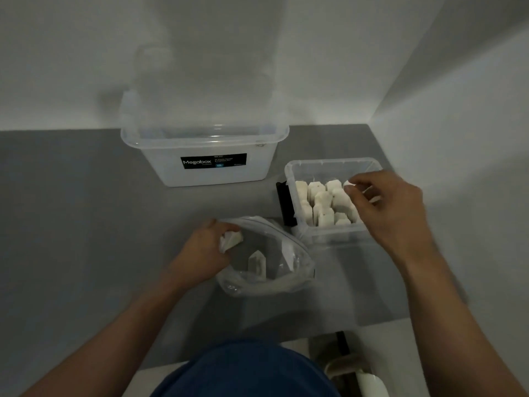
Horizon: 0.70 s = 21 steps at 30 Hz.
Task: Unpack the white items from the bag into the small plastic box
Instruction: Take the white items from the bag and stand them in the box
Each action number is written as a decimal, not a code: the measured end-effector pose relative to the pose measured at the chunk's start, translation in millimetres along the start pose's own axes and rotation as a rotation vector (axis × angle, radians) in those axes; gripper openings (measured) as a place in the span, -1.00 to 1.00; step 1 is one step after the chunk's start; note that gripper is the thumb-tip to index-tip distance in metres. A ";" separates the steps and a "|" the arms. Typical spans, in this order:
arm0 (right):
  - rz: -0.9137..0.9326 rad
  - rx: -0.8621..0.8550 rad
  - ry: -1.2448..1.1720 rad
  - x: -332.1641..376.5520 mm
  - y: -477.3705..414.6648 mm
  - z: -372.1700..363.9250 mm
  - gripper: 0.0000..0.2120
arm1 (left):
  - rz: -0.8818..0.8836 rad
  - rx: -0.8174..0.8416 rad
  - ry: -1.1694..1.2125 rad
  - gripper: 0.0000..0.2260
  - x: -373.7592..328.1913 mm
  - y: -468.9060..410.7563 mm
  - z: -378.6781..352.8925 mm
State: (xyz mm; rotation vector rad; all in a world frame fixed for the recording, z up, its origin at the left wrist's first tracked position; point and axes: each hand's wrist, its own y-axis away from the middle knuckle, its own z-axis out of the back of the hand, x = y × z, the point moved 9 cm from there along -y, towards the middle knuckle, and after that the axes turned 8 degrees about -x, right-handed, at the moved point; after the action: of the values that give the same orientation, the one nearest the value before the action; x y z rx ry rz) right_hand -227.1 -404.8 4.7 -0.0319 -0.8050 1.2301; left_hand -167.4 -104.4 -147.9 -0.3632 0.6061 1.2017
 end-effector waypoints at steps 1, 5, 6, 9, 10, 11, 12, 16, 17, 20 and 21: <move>-0.008 0.006 -0.087 18.2 20.1 0.7 -0.92 | -0.002 0.012 0.017 -0.48 1.6 1.8 -1.0; 0.026 0.260 -0.212 70.3 87.6 -60.5 -0.84 | -0.147 0.060 -0.002 -0.49 -14.5 8.5 -3.4; 0.023 0.377 -0.174 74.5 100.1 -85.5 -0.83 | -0.201 0.085 -0.021 -0.46 -19.8 9.5 -6.5; 0.062 0.618 0.065 62.2 129.3 -150.3 -0.82 | -0.189 0.181 -0.051 -0.33 -5.9 11.5 -22.5; 0.071 0.644 0.160 53.9 134.6 -162.7 -0.79 | -0.166 0.213 -0.045 -0.28 0.2 12.5 -26.6; 0.067 0.650 0.233 45.5 137.2 -170.3 -0.78 | -0.152 0.230 -0.040 -0.24 3.8 13.6 -28.3; 0.059 0.646 0.275 38.8 139.1 -174.3 -0.78 | -0.149 0.241 -0.037 -0.22 7.1 14.5 -30.7; 0.066 0.675 0.318 34.3 150.1 -181.1 -0.79 | -0.191 0.211 -0.032 -0.25 7.0 17.1 -31.3; 0.077 0.691 0.338 34.3 153.5 -183.3 -0.80 | -0.205 0.201 -0.045 -0.26 6.0 18.5 -31.1; 0.112 0.703 0.368 36.1 161.5 -187.8 -0.81 | -0.247 0.167 -0.048 -0.29 5.2 21.8 -31.2; 0.120 0.698 0.364 36.8 163.1 -188.6 -0.82 | -0.253 0.170 -0.043 -0.29 5.6 22.7 -32.2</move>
State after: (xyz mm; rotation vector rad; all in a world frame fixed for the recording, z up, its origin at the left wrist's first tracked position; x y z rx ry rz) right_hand -251.7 -239.8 -184.2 0.2604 -0.0339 1.5089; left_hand -195.4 -110.9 -175.5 -0.2605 0.6012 0.9067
